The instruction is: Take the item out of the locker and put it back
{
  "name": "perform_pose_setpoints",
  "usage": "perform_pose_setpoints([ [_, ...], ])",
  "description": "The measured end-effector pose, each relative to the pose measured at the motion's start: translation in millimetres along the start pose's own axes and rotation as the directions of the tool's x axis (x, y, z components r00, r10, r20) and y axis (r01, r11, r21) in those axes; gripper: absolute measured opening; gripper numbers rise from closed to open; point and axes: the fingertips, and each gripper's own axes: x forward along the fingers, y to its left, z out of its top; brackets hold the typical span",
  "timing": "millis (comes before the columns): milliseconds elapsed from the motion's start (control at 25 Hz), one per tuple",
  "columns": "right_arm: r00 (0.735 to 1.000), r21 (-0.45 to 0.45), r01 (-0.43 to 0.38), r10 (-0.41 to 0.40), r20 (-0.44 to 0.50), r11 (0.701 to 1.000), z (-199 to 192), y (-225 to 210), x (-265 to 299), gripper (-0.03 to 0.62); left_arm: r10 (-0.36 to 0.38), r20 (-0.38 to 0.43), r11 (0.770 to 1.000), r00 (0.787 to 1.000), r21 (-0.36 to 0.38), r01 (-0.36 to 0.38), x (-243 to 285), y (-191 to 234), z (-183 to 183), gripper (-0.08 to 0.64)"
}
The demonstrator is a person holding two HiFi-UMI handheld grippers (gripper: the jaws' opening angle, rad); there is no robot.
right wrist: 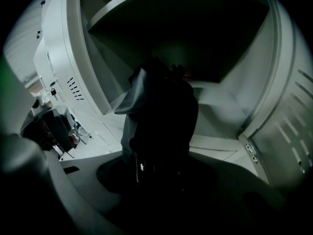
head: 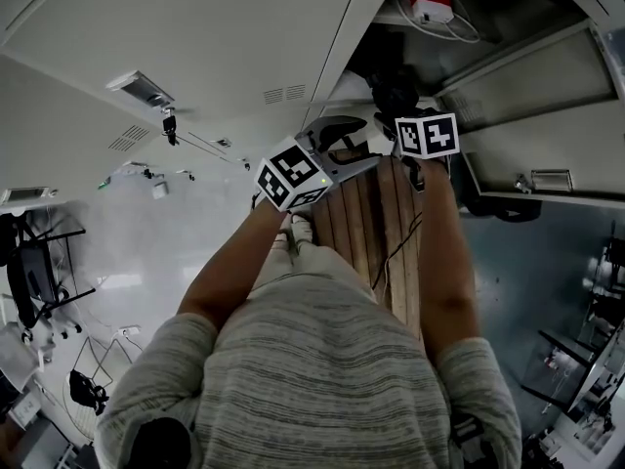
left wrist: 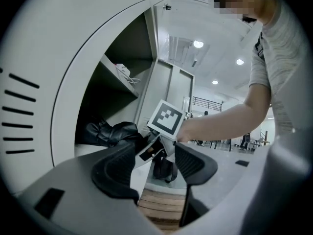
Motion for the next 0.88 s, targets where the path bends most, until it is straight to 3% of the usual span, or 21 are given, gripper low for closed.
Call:
perform_pose_setpoints([
  [520, 0.984, 0.115, -0.051, 0.03, 0.175, 0.992, -7.7, 14.1, 0.0, 0.195, 0.004, 0.022, 1.0, 1.0, 0.009, -0.004, -9.8, -4.2, 4.2, 0.244],
  [760, 0.948, 0.165, -0.108, 0.052, 0.313, 0.98, -20.9, 29.4, -1.9, 0.19, 0.017, 0.031, 1.0, 0.999, 0.01, -0.018, -15.5, -6.0, 5.9, 0.238],
  [880, 0.914, 0.147, -0.113, 0.044, 0.404, 0.983, -22.3, 36.0, -11.2, 0.189, 0.028, 0.037, 1.0, 0.999, 0.011, -0.029, -18.0, -6.7, 9.5, 0.236],
])
